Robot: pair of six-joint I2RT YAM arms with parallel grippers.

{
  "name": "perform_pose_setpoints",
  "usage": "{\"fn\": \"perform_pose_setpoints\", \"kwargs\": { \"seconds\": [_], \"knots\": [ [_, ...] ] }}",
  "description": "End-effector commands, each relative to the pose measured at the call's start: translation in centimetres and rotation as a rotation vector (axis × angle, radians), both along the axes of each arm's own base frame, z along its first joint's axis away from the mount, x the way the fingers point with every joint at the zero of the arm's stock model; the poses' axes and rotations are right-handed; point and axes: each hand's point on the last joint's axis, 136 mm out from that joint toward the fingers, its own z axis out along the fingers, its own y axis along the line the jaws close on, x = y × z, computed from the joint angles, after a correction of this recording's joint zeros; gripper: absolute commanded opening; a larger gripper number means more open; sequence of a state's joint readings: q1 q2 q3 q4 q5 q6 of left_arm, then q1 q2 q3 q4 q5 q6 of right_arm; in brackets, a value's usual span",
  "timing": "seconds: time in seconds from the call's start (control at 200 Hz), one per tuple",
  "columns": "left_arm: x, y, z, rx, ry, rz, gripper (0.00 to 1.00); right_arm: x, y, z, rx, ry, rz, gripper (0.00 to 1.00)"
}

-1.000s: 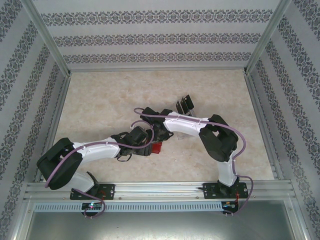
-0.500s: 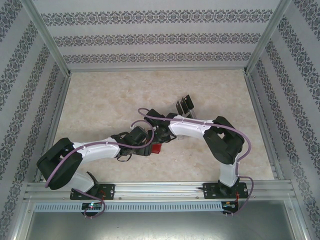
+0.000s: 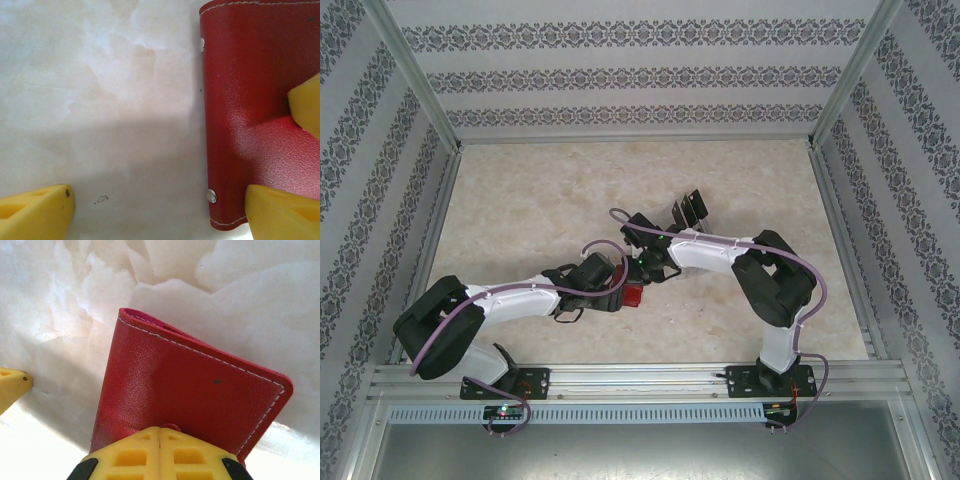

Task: Put the credit cards into the card holder

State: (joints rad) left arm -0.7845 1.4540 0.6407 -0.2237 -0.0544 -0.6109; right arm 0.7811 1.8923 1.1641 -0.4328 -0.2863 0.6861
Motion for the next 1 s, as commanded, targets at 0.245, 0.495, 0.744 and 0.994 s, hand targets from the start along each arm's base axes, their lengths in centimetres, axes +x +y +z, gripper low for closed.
{"fn": "perform_pose_setpoints", "kwargs": {
  "seconds": [0.245, 0.495, 0.744, 0.994],
  "knots": [
    [-1.5, -0.1, -1.9, 0.008, 0.072, -0.019, 0.88, -5.3, -10.7, -10.3, -0.386, 0.228, -0.083, 0.00],
    [-1.6, -0.1, -2.0, 0.016, 0.075, -0.016, 0.88, -5.8, -12.5, -11.1, -0.405, 0.253, -0.115, 0.00],
    [-1.5, -0.2, -1.8, 0.019, 0.071, -0.017, 0.88, -6.2, -14.2, -11.2, -0.429, 0.245, -0.141, 0.00],
    [-1.5, -0.2, -1.8, 0.025, 0.072, -0.018, 0.88, -6.8, -15.9, -11.5, -0.482, 0.241, -0.154, 0.00]
  ]
}}
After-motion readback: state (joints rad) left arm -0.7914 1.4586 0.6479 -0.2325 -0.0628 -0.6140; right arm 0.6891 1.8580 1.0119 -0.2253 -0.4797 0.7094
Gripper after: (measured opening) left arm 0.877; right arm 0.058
